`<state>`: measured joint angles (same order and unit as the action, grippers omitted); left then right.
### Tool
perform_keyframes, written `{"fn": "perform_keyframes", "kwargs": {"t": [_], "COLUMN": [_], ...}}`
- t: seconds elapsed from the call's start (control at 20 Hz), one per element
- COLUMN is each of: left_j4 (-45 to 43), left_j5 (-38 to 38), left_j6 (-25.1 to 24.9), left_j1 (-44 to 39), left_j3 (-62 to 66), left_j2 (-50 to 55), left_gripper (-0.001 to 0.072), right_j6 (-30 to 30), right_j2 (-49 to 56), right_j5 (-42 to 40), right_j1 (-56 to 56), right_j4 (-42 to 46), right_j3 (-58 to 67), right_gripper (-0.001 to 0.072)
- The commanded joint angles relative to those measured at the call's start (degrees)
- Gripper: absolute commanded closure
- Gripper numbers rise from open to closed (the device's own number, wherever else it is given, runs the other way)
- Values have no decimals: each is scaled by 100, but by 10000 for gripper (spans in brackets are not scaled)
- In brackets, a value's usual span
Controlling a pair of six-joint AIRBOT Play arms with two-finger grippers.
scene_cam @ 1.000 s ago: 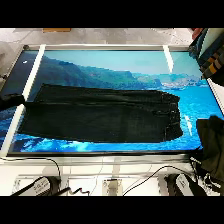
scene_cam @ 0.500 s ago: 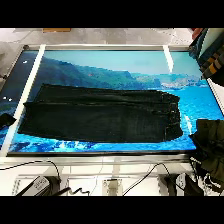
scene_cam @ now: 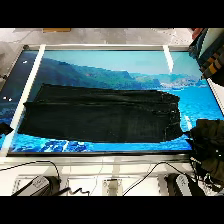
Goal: Fold the clothes and pants, and hang the long-sleeved shirts on hangers.
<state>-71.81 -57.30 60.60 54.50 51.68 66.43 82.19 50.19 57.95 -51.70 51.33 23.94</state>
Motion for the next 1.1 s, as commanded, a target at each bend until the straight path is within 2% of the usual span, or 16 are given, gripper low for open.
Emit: {"fn": "perform_keyframes", "kwargs": {"t": [0.0, 0.2, 0.35, 0.5, 0.7, 0.75, 0.8, 0.85, 1.05], "left_j4": [-146, -149, -116, 334, 944, 1008, 1045, 1091, 1189], "left_j5": [-398, -944, -942, -907, -608, -553, -525, -505, -339], "left_j6": [13, 114, 208, 201, 199, 201, 201, 201, 203], "left_j1": [212, 424, 535, 562, 560, 560, 560, 560, 560], "left_j3": [-7, -26, -35, -232, -741, -798, -809, -809, -898], "left_j2": [131, 273, 275, 289, 289, 289, 289, 289, 289], "left_gripper": [34, 34, 35, 35, 35, 35, 34, 35, 34], "right_j6": [-549, -691, -874, -1648, -2623, -2758, -2837, -2920, -2942], "right_j2": [682, 1296, 1379, 1379, 1370, 1360, 1353, 1351, 1349], "right_j5": [-125, 404, 120, -315, -339, -339, -350, -350, -365], "right_j1": [-4, -4, -4, -2, -4, -4, -4, -4, -4], "right_j4": [-476, -275, -439, -1084, -2111, -2312, -2481, -2590, -2605], "right_j3": [-9, -9, -136, -431, -549, -549, -549, -549, -531], "right_gripper": [294, 293, 283, 303, 398, 489, 624, 677, 678]}}
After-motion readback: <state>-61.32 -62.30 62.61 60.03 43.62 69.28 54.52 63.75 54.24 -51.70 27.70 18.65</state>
